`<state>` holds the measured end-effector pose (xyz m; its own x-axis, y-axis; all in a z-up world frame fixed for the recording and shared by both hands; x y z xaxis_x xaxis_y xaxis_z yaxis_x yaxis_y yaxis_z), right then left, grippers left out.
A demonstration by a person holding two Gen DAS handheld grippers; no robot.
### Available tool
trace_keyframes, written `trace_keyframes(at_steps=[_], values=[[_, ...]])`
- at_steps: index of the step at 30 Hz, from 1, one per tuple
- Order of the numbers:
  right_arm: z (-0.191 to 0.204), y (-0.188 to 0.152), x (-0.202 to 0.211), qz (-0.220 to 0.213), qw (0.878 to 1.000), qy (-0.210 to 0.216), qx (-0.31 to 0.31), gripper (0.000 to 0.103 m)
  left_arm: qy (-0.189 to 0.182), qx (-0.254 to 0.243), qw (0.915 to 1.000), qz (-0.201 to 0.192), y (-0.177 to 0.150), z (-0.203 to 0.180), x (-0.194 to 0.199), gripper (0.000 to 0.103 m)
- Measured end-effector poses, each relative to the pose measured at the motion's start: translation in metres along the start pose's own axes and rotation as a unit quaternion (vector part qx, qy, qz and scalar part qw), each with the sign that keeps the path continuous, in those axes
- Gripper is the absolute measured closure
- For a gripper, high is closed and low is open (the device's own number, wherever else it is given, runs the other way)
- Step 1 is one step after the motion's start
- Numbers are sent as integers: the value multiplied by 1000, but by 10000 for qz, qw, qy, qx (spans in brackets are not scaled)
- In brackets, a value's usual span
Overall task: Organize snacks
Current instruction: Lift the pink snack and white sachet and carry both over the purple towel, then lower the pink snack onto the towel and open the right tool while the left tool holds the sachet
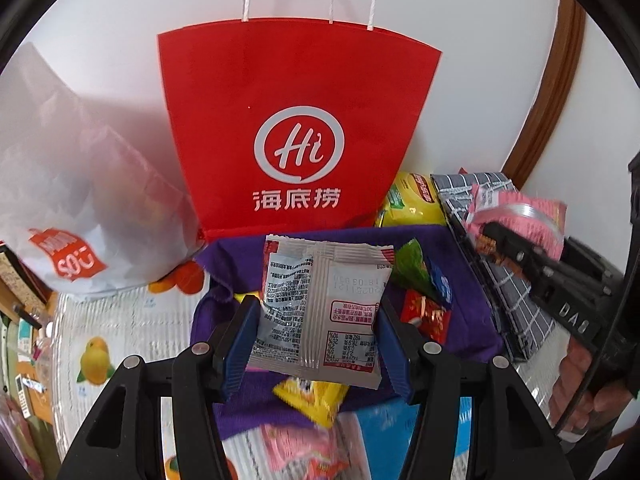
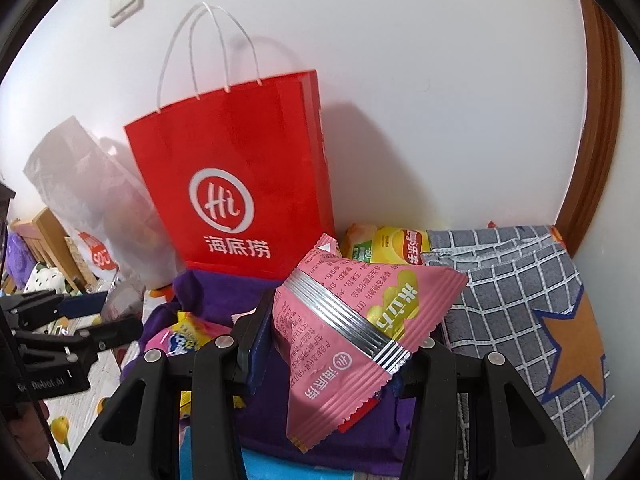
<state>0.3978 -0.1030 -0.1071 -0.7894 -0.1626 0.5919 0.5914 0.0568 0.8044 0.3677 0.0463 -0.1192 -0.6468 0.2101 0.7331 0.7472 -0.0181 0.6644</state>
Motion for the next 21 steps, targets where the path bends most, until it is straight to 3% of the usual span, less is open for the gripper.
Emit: trace_keyframes(at_steps=[8,11,21], values=[[-1,-19,-43,460,9989,-7,41,57,-269,182,9994,156,2,11,-39,48],[0,-24,-50,494,9987,-54,137,57,-194,175,9990,368,-4,18,-57,48],[9,-38,-71,778,9966,69,267,57,-281,326,9982,417,-3,27,-64,48]])
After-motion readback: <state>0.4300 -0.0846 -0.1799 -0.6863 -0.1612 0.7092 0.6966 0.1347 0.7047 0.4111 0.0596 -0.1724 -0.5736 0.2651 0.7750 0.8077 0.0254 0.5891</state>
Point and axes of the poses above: each gripper's, at about its wrist camera, not at the fingertips, and x roughly against the way its jaws point, z to its left, y to its top, the point moved 9 cm from there along -x, roughly the way its jaws point, and after that the axes turned 4 degrees about -y, right-handed, at the moved point
